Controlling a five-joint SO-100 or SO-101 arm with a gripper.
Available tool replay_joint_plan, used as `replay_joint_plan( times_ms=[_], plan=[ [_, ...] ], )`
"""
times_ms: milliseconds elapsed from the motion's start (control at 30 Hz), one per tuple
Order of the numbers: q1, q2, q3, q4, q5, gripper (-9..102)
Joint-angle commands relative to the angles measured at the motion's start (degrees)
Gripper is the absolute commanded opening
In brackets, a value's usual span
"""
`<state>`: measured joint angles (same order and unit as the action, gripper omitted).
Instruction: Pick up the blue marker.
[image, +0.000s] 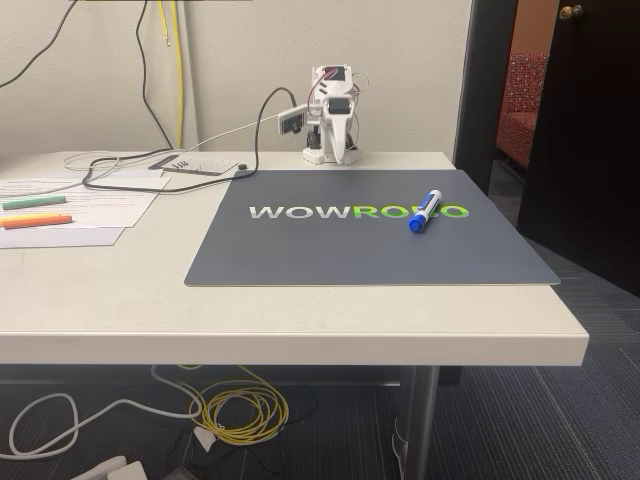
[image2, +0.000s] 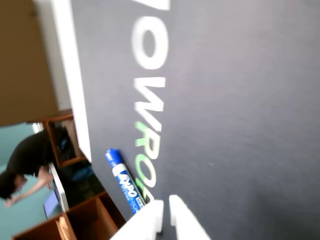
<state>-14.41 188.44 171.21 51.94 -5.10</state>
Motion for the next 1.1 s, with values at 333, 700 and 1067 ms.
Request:
replay_joint_plan(
  times_ms=[333,700,1067],
  plan=[
    [-3.5,-33.0,-21.9,-17.1,-21.0,0],
    [-3.4,-58.4,-47.1,-9.1,-38.0,0],
    [-7.6,-77.5,-64.4,1.1,-41.6,0]
  ],
)
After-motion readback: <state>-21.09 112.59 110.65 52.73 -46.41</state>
